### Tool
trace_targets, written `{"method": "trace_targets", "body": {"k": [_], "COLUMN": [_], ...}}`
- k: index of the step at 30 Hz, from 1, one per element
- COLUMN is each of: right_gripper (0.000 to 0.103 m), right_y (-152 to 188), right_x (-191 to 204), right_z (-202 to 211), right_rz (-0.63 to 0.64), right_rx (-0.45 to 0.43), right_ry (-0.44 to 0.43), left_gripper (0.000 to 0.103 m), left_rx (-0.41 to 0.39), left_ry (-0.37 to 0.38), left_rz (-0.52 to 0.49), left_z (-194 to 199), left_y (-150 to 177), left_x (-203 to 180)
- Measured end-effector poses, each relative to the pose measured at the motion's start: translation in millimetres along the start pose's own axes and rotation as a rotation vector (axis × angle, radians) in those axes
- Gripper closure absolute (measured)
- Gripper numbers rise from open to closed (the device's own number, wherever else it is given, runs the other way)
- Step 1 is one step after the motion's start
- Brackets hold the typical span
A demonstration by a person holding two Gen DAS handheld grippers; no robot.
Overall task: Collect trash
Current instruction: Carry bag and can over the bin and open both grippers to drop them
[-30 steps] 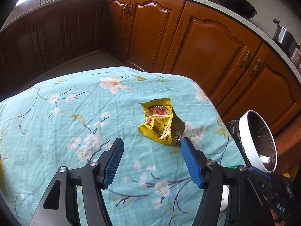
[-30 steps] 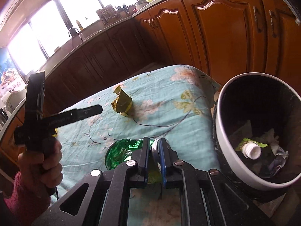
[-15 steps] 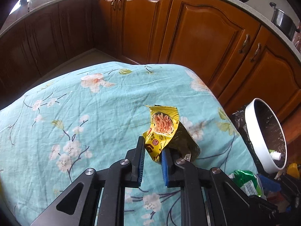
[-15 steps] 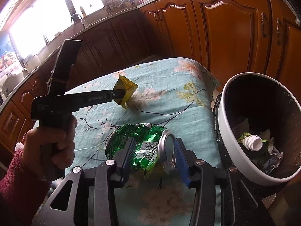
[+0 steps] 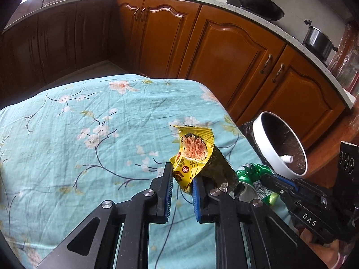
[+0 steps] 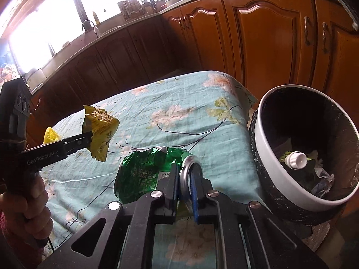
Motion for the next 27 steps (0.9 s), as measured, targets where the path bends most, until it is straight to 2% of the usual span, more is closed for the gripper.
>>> {"method": "trace_targets", "body": {"k": [5, 13, 27], "right_gripper": [0.094, 0.094, 0.094], "right_y": [3, 9, 23], "right_x": [-6, -36, -88], "right_z": [36, 88, 118], "right_rz": [-0.014, -0.063, -0.143], "right_rx": [-0.064, -0.137, -0.172], "right_ry": [0.008, 0.049, 0.085], "left_gripper": [0.089, 0.089, 0.089], "left_rx": [-0.009, 0.006, 0.038], "left_ry": [0.032, 0.061, 0.070], "left_rz": [-0.033, -0.107, -0.214], "left_z": [30, 39, 33], "left_y": [12, 25, 35], "left_x": [-27, -71, -132]}}
Point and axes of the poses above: each gripper's, at about its wrist camera, not at the fingertips, and z roughly against the way its jaws point, x to its left, y to its underside, the point moved 9 cm from there along -z, roughly the way its jaws point, and after that the axes turned 3 degrees about x, right-handed, at the moved point
